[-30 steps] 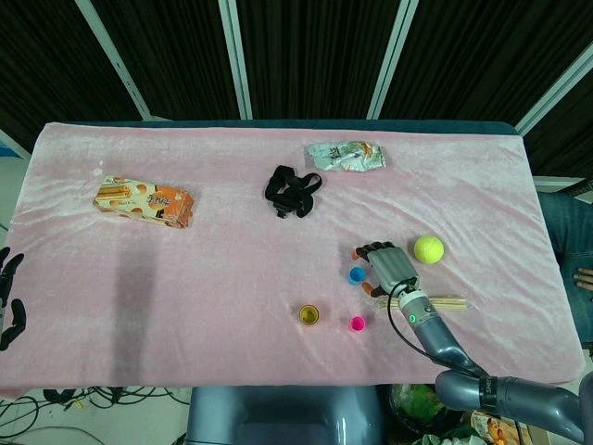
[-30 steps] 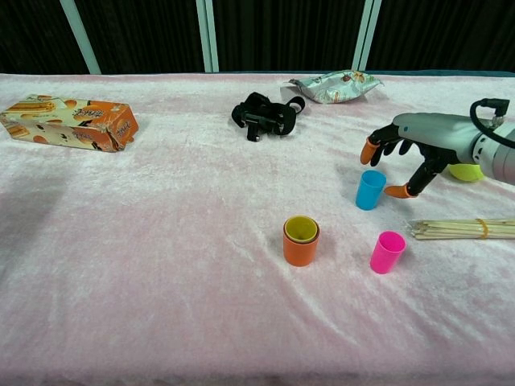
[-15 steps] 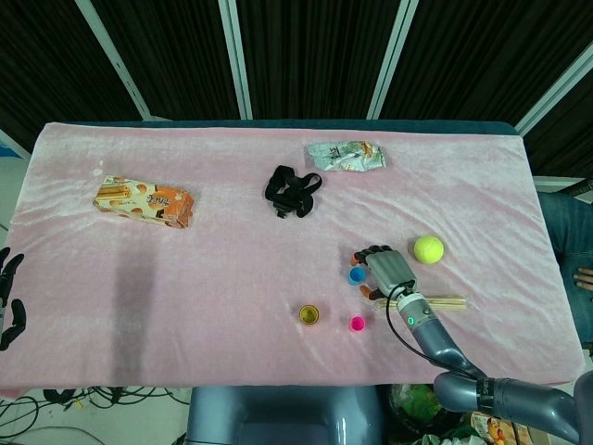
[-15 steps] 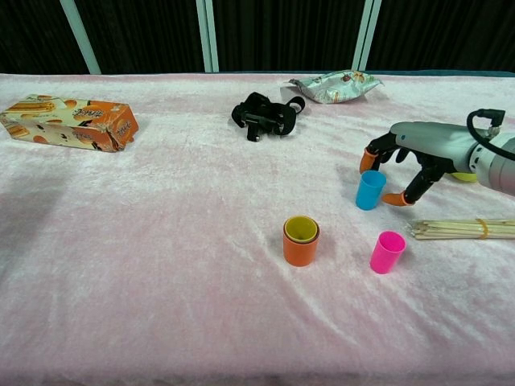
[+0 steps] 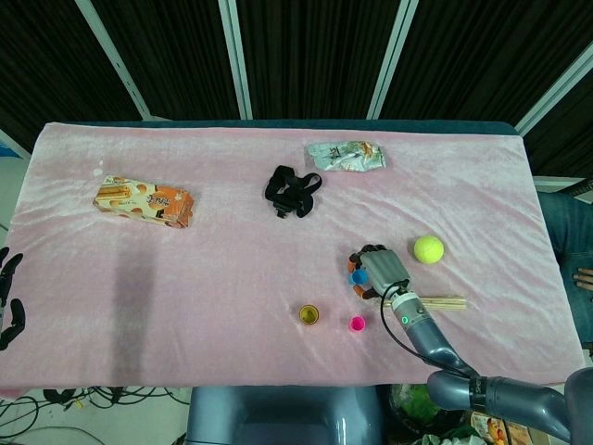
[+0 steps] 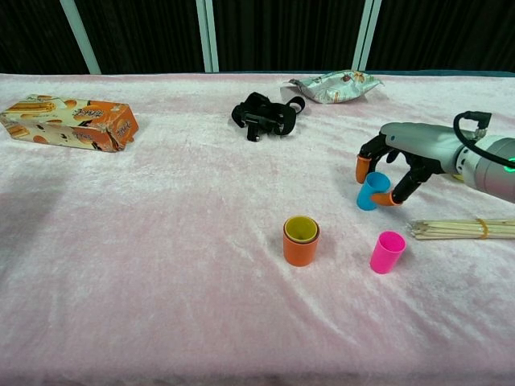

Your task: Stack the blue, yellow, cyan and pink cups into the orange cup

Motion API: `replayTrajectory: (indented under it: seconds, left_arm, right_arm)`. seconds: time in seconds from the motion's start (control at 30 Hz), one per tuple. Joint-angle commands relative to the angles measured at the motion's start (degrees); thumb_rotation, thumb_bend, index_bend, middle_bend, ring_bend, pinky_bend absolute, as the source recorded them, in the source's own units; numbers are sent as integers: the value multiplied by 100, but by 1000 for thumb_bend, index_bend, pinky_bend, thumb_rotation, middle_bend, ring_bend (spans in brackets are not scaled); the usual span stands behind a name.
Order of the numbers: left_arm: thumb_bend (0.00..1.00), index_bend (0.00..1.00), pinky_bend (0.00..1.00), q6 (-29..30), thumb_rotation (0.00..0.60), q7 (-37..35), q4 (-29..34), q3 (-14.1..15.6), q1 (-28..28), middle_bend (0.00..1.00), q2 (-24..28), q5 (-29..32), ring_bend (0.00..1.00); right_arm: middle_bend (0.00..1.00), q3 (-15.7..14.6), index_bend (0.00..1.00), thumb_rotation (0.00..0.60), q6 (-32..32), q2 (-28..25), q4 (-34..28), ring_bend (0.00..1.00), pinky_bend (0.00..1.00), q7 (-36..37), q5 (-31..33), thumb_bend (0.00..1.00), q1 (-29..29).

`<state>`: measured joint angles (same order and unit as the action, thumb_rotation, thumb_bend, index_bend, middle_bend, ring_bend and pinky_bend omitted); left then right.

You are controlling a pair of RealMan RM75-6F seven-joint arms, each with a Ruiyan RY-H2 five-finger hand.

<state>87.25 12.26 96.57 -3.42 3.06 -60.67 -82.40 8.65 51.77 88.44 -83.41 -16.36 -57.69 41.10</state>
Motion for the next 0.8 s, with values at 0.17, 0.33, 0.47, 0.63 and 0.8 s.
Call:
replayTrajectory:
  seconds: [0.17, 0.33, 0.47, 0.63, 0.8]
  left_arm:
    - [688, 86, 31, -4, 600, 15, 3, 6, 1, 19, -7, -5, 0]
    - [688, 86, 31, 0, 600, 3, 7, 2, 1, 19, -3, -4, 0]
    - [688, 86, 31, -14, 600, 0, 6, 6, 5, 19, -3, -3, 0]
    - [688, 86, 31, -2, 600, -12, 15, 9, 2, 19, 1, -21, 0]
    - [688, 86, 31, 5, 600, -21, 23, 11, 0, 19, 8, -34, 0]
  right_arm:
    - [457, 21, 551, 600, 54, -34, -52, 226, 203, 13, -36, 281, -25]
    - [461, 100, 555, 600, 192, -249, -416, 226, 202, 26, -163, 284, -49]
    - [464, 228, 559, 600, 298, -637, -1149, 226, 203, -37, -150, 284, -61]
    - [464, 291, 559, 600, 258, -1094, -2071, 226, 203, -318, 68, 283, 15]
    - [464, 267, 558, 600, 341, -1305, -2736, 226, 203, -484, 66, 284, 52]
